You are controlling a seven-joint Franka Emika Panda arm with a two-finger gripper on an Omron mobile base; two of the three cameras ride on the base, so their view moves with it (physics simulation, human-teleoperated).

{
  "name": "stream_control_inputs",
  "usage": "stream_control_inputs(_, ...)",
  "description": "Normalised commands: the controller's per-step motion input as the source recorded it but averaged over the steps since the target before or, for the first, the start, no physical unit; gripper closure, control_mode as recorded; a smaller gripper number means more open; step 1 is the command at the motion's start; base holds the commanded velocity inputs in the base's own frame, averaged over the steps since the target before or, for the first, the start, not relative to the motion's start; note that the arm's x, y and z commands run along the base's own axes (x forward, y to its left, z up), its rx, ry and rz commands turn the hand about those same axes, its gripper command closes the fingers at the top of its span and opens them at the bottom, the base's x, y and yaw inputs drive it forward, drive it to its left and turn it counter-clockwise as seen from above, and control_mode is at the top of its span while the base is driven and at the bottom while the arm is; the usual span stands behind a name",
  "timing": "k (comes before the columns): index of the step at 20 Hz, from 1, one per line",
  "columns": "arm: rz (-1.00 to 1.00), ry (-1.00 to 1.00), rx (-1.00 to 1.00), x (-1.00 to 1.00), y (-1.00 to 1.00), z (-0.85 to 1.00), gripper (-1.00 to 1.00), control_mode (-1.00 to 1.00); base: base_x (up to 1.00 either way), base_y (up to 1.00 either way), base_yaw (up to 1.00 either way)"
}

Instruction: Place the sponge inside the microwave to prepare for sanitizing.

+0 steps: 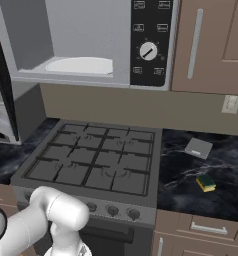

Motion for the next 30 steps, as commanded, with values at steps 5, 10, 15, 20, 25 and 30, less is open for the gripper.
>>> stream_control_inputs(5, 0.0, 0.0, 0.0, 0.0, 0.0, 0.0, -1.0, -1.0, 0.0, 0.0, 0.0)
stream_control_inputs(10, 0.02, 0.0, 0.0, 0.0, 0.0, 0.0, -1.0, -1.0, 0.0, 0.0, 0.0)
stream_control_inputs(15, 0.09, -0.02, 0.0, -0.22, 0.02, 0.02, -1.0, -1.0, 0.0, 0.0, 0.0)
stream_control_inputs(20, 0.13, -0.01, 0.0, -0.47, 0.17, 0.08, -1.0, -1.0, 0.0, 0.0, 0.0)
stream_control_inputs(25, 0.13, 0.0, 0.0, -0.66, 0.0, 0.08, -1.0, -1.0, 0.0, 0.0, 0.0)
stream_control_inputs(30, 0.11, 0.0, -0.02, -0.54, 0.0, 0.18, -1.0, -1.0, 0.0, 0.0, 0.0)
